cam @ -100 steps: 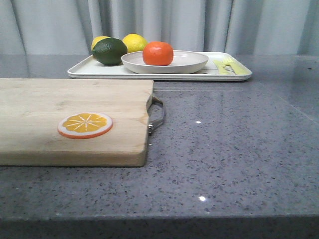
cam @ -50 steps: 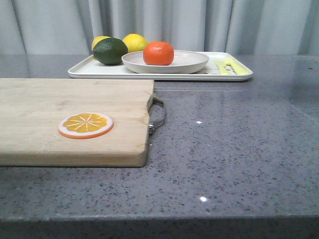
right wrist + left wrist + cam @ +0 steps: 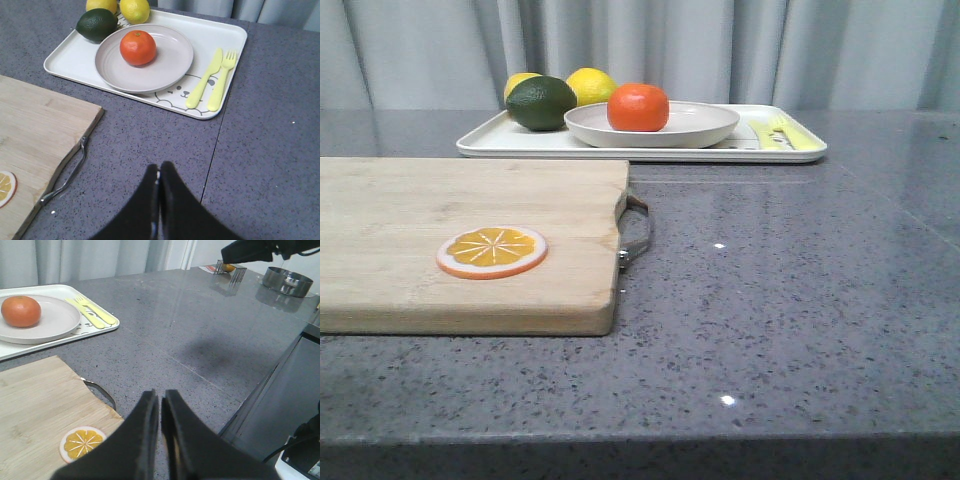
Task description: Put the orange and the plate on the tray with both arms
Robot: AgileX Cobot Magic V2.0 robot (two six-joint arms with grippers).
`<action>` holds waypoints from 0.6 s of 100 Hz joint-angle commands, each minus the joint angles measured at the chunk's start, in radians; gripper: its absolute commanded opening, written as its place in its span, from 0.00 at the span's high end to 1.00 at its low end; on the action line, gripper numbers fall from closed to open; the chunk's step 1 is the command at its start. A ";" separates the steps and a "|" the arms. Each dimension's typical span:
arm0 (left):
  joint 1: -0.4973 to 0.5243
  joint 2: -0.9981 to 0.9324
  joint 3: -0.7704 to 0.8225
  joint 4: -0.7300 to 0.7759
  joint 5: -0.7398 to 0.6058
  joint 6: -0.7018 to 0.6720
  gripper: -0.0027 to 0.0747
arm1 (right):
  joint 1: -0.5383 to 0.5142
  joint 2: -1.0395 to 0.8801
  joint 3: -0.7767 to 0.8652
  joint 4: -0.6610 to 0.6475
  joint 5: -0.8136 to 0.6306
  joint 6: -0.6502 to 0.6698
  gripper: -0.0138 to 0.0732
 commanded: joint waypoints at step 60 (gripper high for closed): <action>0.001 -0.009 0.011 -0.021 -0.077 -0.007 0.96 | -0.002 -0.637 0.450 0.003 -0.178 -0.011 0.93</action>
